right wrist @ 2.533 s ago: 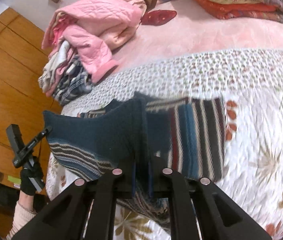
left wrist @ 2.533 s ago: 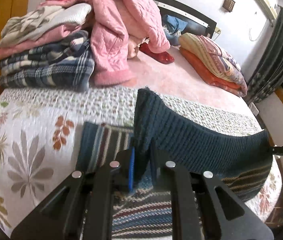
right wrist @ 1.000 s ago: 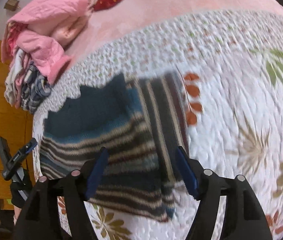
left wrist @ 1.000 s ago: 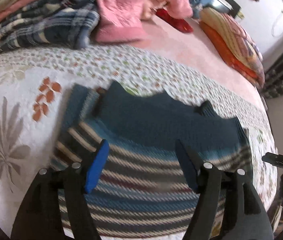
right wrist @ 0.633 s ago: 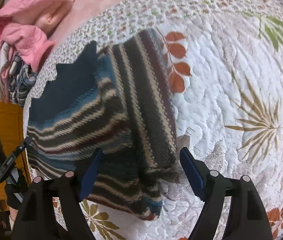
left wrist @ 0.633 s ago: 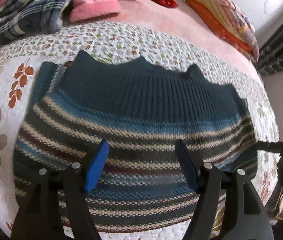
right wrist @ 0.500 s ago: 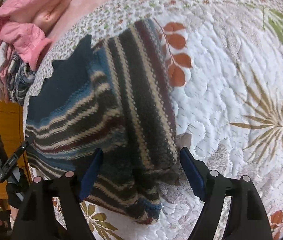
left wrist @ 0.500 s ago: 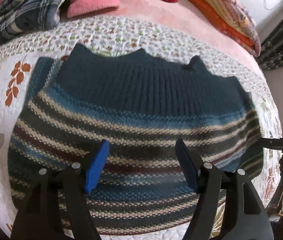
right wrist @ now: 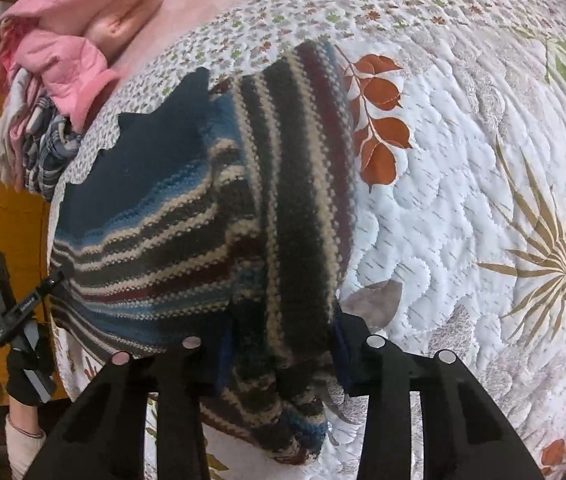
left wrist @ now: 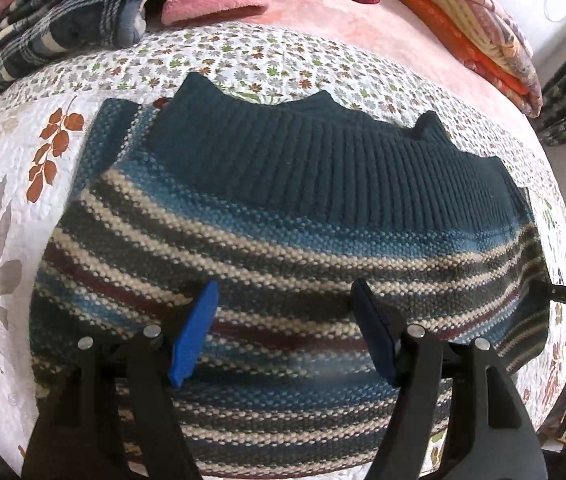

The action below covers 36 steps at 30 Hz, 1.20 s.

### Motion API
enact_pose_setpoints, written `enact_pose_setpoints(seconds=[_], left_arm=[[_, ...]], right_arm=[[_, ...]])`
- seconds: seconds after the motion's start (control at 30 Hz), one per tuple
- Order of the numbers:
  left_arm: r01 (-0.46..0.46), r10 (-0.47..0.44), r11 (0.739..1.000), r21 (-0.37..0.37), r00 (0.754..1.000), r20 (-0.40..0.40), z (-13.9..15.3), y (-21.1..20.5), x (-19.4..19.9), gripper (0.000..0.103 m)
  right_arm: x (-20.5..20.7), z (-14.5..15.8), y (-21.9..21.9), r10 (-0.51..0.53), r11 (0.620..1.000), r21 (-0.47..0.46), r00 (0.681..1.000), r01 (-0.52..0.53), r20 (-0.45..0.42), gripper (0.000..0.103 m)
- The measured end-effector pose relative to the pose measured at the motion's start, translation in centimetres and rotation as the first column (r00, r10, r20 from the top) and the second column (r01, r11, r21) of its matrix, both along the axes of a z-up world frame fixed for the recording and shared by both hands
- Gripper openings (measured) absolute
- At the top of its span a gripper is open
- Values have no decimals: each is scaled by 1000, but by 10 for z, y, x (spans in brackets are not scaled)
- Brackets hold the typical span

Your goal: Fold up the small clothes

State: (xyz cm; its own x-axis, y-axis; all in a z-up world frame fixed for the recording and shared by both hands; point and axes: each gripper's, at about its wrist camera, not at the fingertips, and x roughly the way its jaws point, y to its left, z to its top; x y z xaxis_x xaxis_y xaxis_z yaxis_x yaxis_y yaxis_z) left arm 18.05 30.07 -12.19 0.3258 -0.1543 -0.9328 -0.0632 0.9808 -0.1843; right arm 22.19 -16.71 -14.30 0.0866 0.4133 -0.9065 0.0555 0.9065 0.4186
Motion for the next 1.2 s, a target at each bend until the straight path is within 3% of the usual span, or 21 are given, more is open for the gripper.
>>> enact_pose_setpoints(seconds=[0.43,0.63,0.8,0.93,1.2], left_arm=[[12,-12,1000,-5,1000,1,-7,1,1,69],[-1,2,999,-45,1000,20,6,11,0,69],[-10,15,996,-87,998,57,20,19,-4,69],[-16,25,992,-129,997,68,24,23,-6,69],[-44,58,980,-192,996,69,26,34,-7,68]], right_arm=[[1,-6,4,-15,1000,-25,1000,15,-3,38],[6,33,24,9,1000,4,999,-10,53,32],[14,84,77,109,994,7,983,-112,150,32],[19,107,133,211,978,-31,959,-209,191,32],[13,98,224,406,908,-187,900,-376,161,32]])
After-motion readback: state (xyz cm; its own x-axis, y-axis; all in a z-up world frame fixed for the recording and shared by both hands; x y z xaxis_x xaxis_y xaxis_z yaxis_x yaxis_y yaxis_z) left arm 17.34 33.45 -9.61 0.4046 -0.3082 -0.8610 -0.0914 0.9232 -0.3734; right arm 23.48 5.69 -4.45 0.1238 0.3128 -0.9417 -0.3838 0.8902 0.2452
